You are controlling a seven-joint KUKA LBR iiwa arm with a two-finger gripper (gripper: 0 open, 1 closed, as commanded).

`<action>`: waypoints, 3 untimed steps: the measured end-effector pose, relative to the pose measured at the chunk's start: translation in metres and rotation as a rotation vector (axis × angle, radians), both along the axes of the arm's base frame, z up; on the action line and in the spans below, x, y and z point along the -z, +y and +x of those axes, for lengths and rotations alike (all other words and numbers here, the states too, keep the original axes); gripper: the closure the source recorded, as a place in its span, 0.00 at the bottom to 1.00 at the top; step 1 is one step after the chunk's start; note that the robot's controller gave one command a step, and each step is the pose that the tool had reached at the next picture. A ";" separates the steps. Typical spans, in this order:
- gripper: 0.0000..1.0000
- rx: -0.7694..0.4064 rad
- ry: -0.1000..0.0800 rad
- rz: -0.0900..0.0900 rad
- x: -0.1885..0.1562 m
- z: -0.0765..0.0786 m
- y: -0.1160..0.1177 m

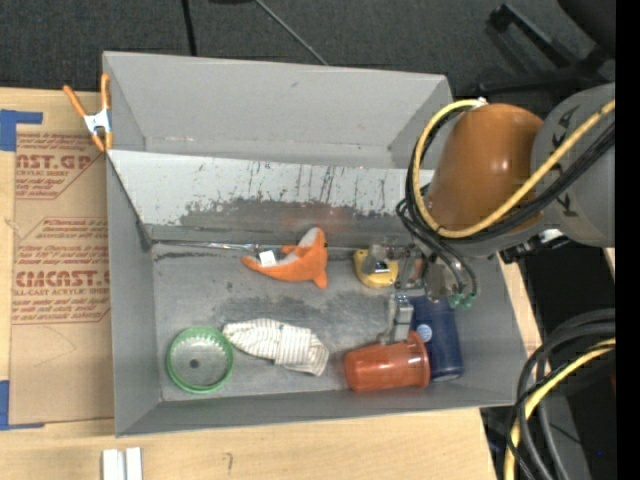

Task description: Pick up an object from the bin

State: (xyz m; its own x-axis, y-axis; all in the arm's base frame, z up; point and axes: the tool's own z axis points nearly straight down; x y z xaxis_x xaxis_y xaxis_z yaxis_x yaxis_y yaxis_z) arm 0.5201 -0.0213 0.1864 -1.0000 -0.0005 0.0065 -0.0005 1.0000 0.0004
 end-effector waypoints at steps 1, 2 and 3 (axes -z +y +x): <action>0.00 0.000 -0.007 0.000 -0.004 0.001 0.000; 0.00 -0.023 -0.017 -0.001 0.035 0.005 0.009; 0.00 -0.115 -0.010 0.000 0.096 -0.014 0.033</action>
Offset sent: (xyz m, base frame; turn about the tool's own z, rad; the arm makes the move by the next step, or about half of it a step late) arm 0.0047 0.0280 -0.1164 -0.0716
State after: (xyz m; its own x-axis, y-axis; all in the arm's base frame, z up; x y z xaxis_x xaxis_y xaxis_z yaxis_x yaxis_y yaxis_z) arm 0.5060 0.0116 0.0903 -0.9934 -0.1149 -0.0036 -0.1149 0.9934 -0.0001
